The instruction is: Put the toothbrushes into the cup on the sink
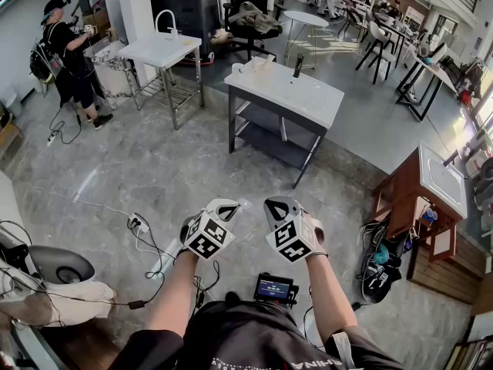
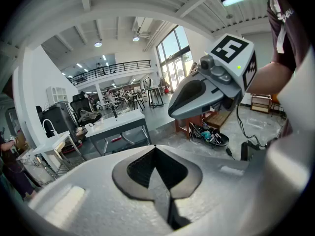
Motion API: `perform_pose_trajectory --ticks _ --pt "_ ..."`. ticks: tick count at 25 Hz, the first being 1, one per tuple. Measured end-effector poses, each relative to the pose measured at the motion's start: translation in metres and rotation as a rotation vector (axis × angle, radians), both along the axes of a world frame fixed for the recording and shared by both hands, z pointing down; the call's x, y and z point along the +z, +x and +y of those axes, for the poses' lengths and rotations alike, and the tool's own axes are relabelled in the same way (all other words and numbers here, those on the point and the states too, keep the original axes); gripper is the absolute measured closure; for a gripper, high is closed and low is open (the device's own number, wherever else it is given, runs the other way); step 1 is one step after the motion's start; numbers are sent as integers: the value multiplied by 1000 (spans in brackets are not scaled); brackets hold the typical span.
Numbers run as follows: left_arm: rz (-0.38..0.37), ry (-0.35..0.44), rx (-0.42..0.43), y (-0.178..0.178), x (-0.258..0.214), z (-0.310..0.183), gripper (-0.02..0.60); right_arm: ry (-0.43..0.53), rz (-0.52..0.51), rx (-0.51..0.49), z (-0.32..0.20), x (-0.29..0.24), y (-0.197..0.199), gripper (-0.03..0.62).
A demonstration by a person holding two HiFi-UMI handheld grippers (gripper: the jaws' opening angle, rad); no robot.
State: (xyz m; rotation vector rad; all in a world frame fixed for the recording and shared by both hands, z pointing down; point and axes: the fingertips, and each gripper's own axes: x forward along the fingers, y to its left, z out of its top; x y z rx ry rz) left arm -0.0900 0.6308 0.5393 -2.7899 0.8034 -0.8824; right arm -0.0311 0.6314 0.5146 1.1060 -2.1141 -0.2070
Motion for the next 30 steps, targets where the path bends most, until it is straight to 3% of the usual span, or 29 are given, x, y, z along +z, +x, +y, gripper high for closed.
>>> perform_pose_trajectory --ticks 30 --pt "14 -6 -15 -7 4 -17 577 -13 -30 -8 -19 1 -8 585"
